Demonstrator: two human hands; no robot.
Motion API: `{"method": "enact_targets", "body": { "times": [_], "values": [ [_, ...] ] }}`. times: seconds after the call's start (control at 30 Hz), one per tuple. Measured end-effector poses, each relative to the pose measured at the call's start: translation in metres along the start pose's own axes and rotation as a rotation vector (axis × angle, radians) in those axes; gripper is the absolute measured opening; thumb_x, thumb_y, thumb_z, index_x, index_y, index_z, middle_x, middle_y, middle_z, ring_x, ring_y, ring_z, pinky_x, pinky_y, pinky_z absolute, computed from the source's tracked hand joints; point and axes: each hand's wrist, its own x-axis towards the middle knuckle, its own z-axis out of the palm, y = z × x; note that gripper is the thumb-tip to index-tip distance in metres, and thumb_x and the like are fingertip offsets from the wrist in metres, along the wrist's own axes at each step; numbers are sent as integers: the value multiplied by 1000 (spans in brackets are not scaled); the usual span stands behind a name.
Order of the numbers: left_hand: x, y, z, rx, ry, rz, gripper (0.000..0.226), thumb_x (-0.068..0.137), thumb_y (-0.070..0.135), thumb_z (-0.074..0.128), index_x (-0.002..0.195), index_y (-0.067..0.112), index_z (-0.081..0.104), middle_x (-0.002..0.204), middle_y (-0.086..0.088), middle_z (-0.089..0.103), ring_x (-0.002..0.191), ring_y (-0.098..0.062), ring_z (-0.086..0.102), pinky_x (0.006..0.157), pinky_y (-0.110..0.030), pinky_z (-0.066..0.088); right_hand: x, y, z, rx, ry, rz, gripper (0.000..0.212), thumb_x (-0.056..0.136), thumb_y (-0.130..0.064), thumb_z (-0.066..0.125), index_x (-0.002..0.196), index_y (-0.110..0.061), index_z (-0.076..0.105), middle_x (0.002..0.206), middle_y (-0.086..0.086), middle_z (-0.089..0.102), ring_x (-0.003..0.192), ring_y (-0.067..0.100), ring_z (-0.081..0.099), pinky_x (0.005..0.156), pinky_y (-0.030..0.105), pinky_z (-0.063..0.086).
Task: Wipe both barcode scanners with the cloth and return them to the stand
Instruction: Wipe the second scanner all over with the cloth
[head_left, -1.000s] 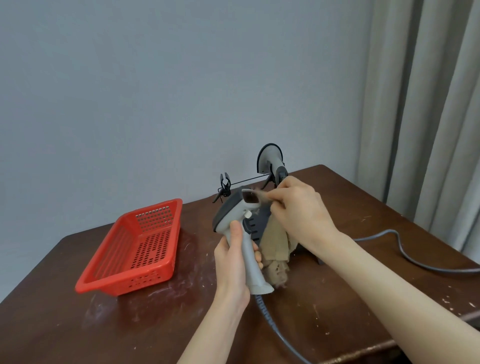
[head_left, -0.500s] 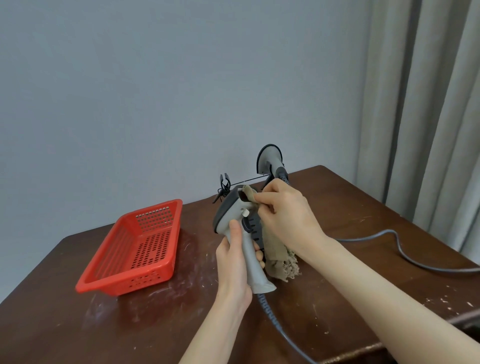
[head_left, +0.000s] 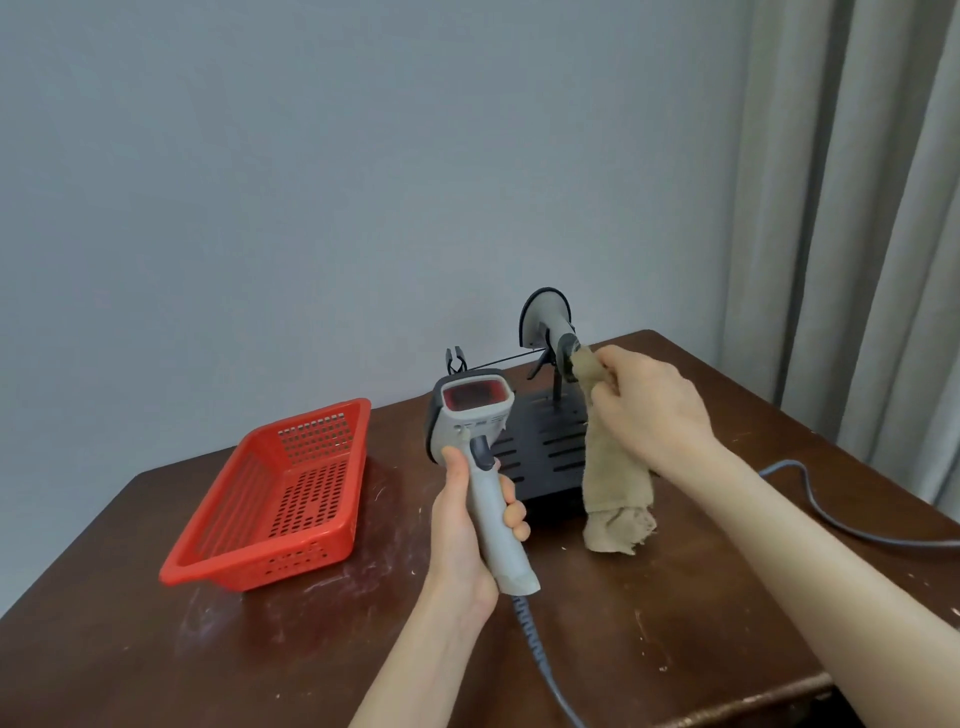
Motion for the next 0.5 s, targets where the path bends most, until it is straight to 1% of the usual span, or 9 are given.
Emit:
{"method": "enact_targets", "body": {
  "times": [0.07, 0.13, 0.17, 0.23, 0.3, 0.33, 0.4, 0.47, 0.5],
  "values": [
    [0, 1, -1, -13, -26, -2, 52, 70, 59, 53, 88, 10, 52, 58, -3, 47, 37, -11, 40, 35, -21, 37, 3, 3, 3, 230, -51, 53, 18, 87, -9, 42, 97, -15, 56, 81, 1, 58, 73, 23, 52, 57, 31, 37],
    [1, -2, -1, -24, -39, -9, 52, 70, 58, 54, 89, 10, 53, 59, -3, 47, 37, -11, 40, 35, -21, 37, 6, 6, 3, 371, -61, 71, 22, 87, -5, 43, 100, -13, 59, 87, 5, 62, 78, 20, 55, 65, 33, 42],
    [1, -2, 0, -26, -39, -11, 53, 70, 58, 54, 91, 10, 53, 59, -4, 47, 37, -12, 41, 35, -21, 37, 8, 6, 4, 496, -51, 95, 22, 88, -3, 45, 102, -11, 60, 91, 9, 63, 81, 21, 57, 70, 34, 45],
    [1, -3, 2, -35, -37, -23, 54, 70, 58, 54, 93, 9, 54, 58, -4, 47, 37, -12, 41, 35, -21, 38, 10, 2, 1, 955, -59, 213, 20, 91, -1, 48, 106, -6, 61, 93, 10, 65, 85, 20, 62, 78, 35, 51],
    [2, -4, 4, -37, -35, -44, 53, 71, 57, 53, 89, 8, 58, 57, -3, 46, 37, -11, 41, 35, -20, 38, 6, -3, 4, 1375, -151, 337, 13, 93, -6, 52, 102, -7, 61, 88, 7, 67, 78, 17, 67, 76, 34, 54],
    [3, -5, 6, -31, -33, -53, 52, 71, 58, 53, 85, 8, 59, 57, -3, 47, 37, -11, 41, 35, -20, 37, 1, -6, 10, 1437, -235, 372, 9, 92, -9, 54, 98, -7, 61, 84, 7, 67, 72, 17, 67, 72, 32, 55],
    [5, -7, 10, -14, -30, -61, 52, 71, 58, 53, 78, 7, 60, 56, -4, 47, 37, -12, 42, 35, -20, 37, -14, -10, 26, 1392, -432, 384, 10, 91, -11, 56, 94, -2, 61, 76, 12, 64, 61, 22, 62, 61, 34, 53],
    [7, -9, 13, -20, -10, -61, 54, 72, 60, 54, 78, 7, 60, 57, -5, 47, 38, -13, 43, 36, -20, 38, -23, -12, 36, 1361, -563, 349, 18, 91, -12, 56, 98, 5, 58, 68, 19, 57, 53, 30, 55, 55, 39, 48],
    [7, -9, 13, -36, 6, -61, 53, 72, 60, 54, 76, 7, 61, 56, -5, 47, 37, -13, 43, 36, -20, 38, -26, -11, 38, 1364, -607, 323, 20, 91, -11, 56, 102, 5, 57, 67, 20, 54, 52, 31, 53, 53, 40, 47]
  ]
}}
